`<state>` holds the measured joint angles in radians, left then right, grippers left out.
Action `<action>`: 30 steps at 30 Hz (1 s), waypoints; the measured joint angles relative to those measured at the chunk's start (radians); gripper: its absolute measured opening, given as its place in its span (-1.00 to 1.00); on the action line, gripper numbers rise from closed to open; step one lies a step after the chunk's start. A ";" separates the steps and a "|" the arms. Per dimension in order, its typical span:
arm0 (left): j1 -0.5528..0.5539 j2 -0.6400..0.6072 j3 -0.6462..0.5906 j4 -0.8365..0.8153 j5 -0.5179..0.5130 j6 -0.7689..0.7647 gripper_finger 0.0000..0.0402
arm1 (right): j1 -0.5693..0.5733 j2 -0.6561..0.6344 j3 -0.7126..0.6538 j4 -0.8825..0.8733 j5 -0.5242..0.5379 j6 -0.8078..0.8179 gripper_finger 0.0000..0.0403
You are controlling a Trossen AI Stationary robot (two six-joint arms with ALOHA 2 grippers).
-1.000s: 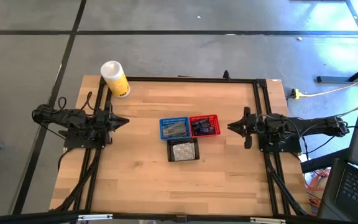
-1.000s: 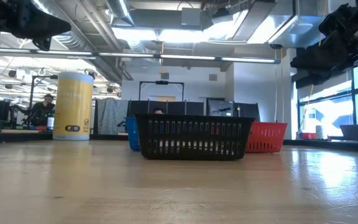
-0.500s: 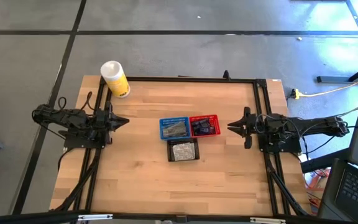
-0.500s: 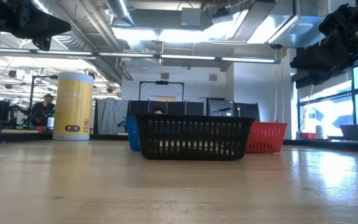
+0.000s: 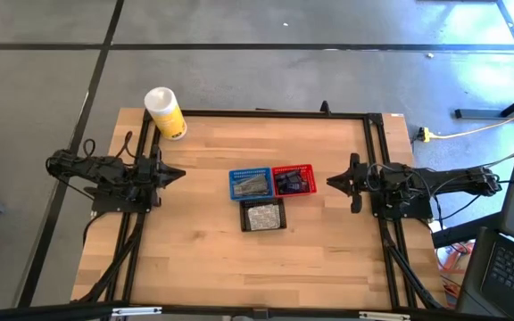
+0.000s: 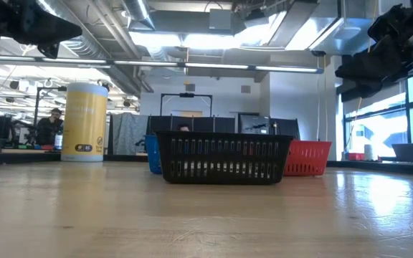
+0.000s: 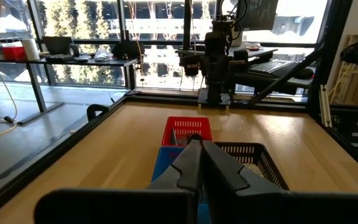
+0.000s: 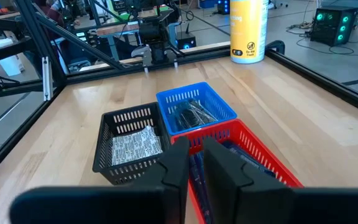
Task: Pick & Place Travel size toiletries
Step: Return to Home Position
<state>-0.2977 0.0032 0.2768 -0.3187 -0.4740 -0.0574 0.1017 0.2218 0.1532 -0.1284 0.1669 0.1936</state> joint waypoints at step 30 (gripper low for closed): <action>0.000 0.000 0.000 0.000 0.000 0.000 -0.96 | 0.000 0.000 0.000 0.000 0.001 0.000 -0.68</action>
<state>-0.2974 0.0032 0.2771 -0.3187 -0.4740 -0.0578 0.1017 0.2221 0.1532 -0.1282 0.1680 0.1935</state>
